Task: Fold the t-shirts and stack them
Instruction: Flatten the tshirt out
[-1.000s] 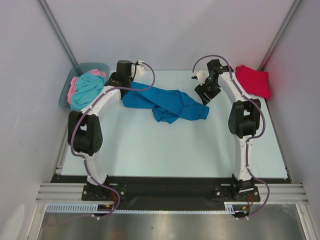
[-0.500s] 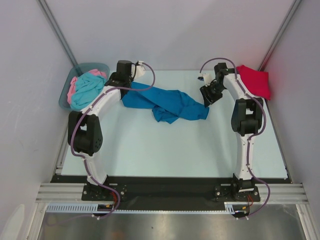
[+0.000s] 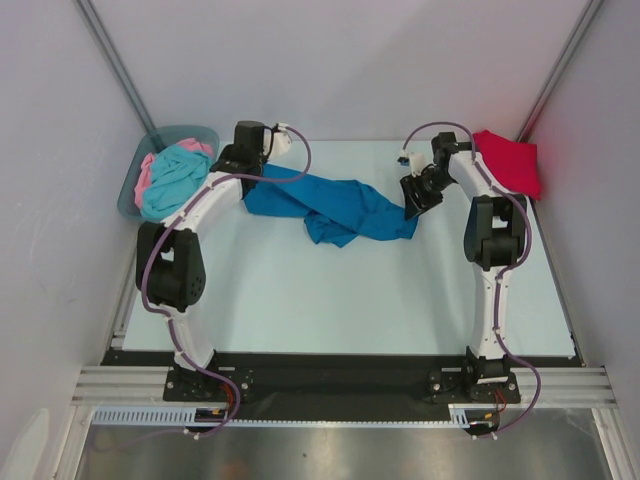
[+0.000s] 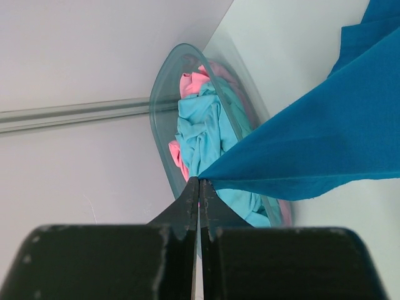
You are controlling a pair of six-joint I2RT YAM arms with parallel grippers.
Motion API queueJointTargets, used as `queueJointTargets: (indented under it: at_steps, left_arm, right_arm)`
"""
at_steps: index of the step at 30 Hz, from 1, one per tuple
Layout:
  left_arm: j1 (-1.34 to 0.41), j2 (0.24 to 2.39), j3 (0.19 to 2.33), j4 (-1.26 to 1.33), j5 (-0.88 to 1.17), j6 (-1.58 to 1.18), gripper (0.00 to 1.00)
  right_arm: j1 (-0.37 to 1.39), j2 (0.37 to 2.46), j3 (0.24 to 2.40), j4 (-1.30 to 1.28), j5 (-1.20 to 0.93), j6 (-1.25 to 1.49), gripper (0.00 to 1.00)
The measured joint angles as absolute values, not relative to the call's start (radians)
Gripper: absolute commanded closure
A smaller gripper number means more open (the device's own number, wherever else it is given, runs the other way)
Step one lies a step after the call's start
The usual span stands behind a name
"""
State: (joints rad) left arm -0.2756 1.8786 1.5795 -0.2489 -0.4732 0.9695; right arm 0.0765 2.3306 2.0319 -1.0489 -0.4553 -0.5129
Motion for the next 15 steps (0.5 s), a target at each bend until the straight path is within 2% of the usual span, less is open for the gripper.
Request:
queueJointTargets:
  at_steps: [11, 15]
  left_arm:
    - [-0.279, 1.880, 1.593, -0.250, -0.480, 0.973, 1.00]
    - [-0.279, 1.880, 1.599, -0.250, -0.481, 0.979, 1.00]
  right_arm:
    - [0.073, 2.340, 1.995, -1.029, -0.519, -0.480, 0.49]
    - [0.071, 2.359, 1.987, -1.016, -0.537, -0.459, 0.59]
